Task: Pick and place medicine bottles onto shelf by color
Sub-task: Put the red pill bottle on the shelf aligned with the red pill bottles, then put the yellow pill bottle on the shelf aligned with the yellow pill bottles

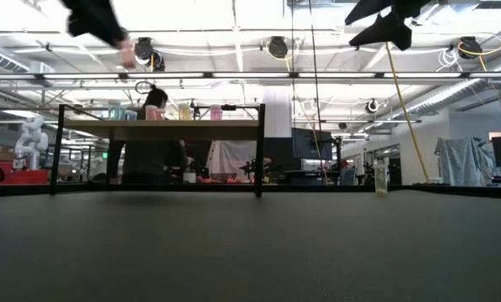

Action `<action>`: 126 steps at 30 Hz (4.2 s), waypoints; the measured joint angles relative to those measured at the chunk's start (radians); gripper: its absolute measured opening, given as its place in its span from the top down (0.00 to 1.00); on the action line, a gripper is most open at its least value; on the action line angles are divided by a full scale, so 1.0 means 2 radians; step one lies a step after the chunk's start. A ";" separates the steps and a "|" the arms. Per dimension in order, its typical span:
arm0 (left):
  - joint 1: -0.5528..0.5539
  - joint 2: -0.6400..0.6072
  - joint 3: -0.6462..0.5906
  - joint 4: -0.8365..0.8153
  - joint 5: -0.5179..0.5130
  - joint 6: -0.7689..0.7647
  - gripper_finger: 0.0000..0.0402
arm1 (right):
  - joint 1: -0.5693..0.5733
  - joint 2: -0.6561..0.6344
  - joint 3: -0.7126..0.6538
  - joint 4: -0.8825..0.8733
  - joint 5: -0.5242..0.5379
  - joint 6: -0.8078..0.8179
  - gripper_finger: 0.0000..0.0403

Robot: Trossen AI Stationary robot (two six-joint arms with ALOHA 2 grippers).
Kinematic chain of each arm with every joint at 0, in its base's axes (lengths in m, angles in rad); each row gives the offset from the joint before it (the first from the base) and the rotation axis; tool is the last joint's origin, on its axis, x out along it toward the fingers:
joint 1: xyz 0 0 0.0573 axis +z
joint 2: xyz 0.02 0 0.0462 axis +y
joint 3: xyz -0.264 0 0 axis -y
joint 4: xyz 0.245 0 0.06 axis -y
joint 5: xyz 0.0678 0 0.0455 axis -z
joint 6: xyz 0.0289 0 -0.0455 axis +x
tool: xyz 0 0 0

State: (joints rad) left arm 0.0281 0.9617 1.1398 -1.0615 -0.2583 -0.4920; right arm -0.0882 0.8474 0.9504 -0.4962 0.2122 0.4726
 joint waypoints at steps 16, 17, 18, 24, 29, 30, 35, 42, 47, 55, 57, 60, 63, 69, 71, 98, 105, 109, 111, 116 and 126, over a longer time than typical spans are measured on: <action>0.367 0.151 0.103 -0.003 0.103 0.248 0.70 | -0.064 0.000 0.000 0.006 -0.003 -0.011 0.44; 0.372 0.156 0.100 0.000 0.103 0.256 0.70 | -0.064 0.000 0.000 0.004 -0.003 -0.011 0.44; 0.376 0.159 0.097 0.003 0.104 0.263 0.70 | -0.064 0.000 0.000 0.001 -0.003 -0.011 0.44; 0.395 0.173 0.080 0.007 0.104 0.278 0.70 | -0.064 0.000 0.000 -0.013 -0.003 -0.011 0.44; 0.401 0.175 0.068 0.010 0.105 0.280 0.70 | -0.064 0.000 0.000 -0.016 -0.002 -0.019 0.44; 0.401 0.175 0.066 0.012 0.105 0.280 0.70 | -0.064 0.000 0.000 -0.016 -0.002 -0.020 0.44; 0.401 0.175 0.050 0.012 0.106 0.280 0.70 | -0.073 0.000 0.000 -0.016 -0.003 -0.024 0.44; 0.401 0.175 0.044 0.029 0.108 0.270 0.70 | -0.089 0.000 0.000 -0.016 -0.017 -0.025 0.44; 0.401 0.175 0.044 0.035 0.108 0.270 0.70 | -0.097 0.000 0.000 -0.016 -0.030 -0.024 0.44; 0.401 0.175 0.044 0.035 0.109 0.270 0.69 | -0.097 0.000 0.000 -0.016 -0.030 -0.027 0.44; 0.401 0.175 0.044 0.035 0.116 0.270 0.67 | -0.097 0.000 0.000 -0.016 -0.030 -0.028 0.44; 0.401 0.175 0.044 0.035 0.118 0.268 0.59 | -0.097 0.000 0.000 -0.016 -0.030 -0.029 0.44; 0.401 0.175 0.044 0.035 0.118 0.268 0.50 | -0.097 0.000 0.000 -0.016 -0.030 -0.029 0.44; 0.401 0.175 0.087 0.000 0.120 0.275 0.35 | -0.097 0.000 0.000 -0.016 -0.042 -0.025 0.44; 0.401 0.175 0.123 -0.026 0.120 0.289 0.32 | -0.097 0.000 0.000 -0.016 -0.043 -0.023 0.44; 0.218 0.253 0.160 0.403 0.218 0.235 0.40 | -0.097 -0.036 0.000 -0.039 0.063 0.046 0.44; 0.164 0.390 0.209 0.535 0.222 0.214 0.34 | -0.097 -0.055 0.000 -0.019 0.062 0.048 0.44; 0.139 0.473 0.259 0.573 0.206 0.229 0.30 | -0.097 -0.079 0.000 0.013 0.062 0.048 0.44; 0.124 0.517 0.291 0.585 0.192 0.246 0.28 | -0.097 -0.091 0.000 0.020 0.062 0.053 0.44; 0.094 0.618 0.394 0.568 0.174 0.282 0.26 | -0.096 -0.119 0.000 0.016 0.049 0.063 0.44; 0.080 0.723 0.520 0.552 0.182 0.292 0.26 | -0.096 -0.120 0.000 0.040 0.108 0.035 0.44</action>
State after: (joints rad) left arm 0.1873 2.4082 2.1797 0.0422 0.1063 0.0910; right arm -0.2799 0.6070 0.9508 -0.4166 0.4274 0.5429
